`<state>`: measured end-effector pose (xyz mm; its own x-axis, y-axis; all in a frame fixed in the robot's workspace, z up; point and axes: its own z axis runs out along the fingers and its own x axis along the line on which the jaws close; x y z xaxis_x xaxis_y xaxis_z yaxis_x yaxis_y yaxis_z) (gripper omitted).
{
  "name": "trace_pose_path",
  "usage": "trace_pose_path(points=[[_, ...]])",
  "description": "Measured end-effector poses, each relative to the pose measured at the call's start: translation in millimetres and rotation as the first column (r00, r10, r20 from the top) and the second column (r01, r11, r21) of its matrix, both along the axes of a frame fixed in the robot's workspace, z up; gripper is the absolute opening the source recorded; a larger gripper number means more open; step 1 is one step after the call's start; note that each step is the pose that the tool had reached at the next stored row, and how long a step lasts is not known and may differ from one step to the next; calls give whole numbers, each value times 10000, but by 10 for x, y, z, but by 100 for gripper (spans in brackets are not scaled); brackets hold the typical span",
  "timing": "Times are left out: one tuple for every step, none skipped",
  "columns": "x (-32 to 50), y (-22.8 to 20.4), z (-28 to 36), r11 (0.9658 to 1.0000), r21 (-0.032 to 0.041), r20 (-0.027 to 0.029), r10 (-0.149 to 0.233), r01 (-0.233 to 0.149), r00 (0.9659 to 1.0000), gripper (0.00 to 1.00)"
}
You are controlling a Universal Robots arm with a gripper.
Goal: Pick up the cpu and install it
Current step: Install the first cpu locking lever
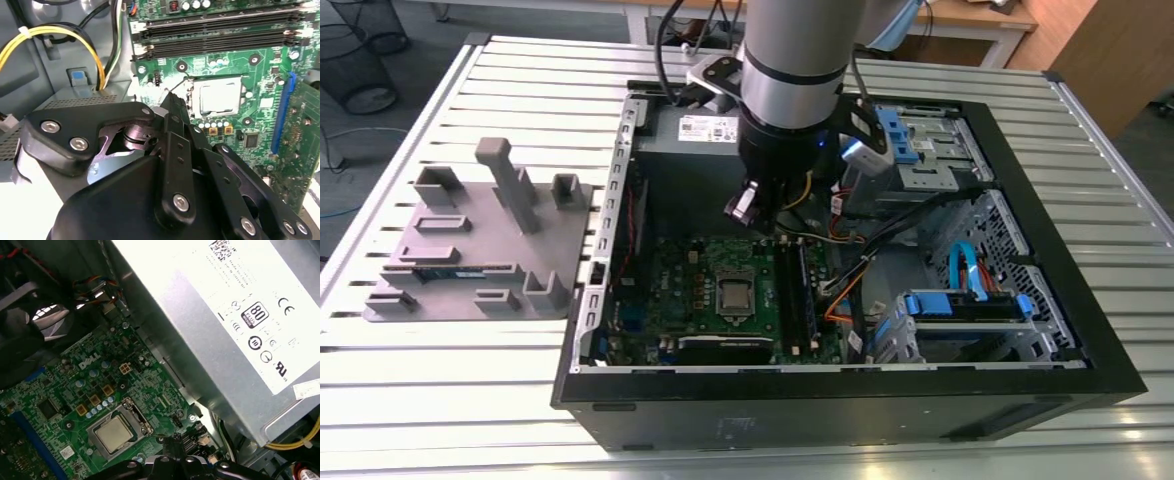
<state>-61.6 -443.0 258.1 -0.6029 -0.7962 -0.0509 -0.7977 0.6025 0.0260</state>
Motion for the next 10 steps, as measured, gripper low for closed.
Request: trace_pose_path(points=[[0, 16, -1, 10000, 1, 0, 0, 0, 10000, 11], [0, 32, -1, 10000, 0, 0, 0, 0, 10000, 11], [0, 46, -2, 10000, 0, 0, 1, -1, 10000, 11], [0, 57, -5, 10000, 0, 0, 1, -1, 10000, 11], [0, 66, -8, 10000, 0, 0, 1, -1, 10000, 11], [0, 72, -14, 10000, 0, 0, 1, -1, 10000, 11], [1, 77, -21, 10000, 1, 1, 2, -2, 10000, 11], [0, 82, -29, 10000, 0, 0, 1, -1, 10000, 11], [0, 87, -38, 10000, 0, 0, 1, -1, 10000, 11], [0, 93, -45, 10000, 0, 0, 2, -2, 10000, 11]])
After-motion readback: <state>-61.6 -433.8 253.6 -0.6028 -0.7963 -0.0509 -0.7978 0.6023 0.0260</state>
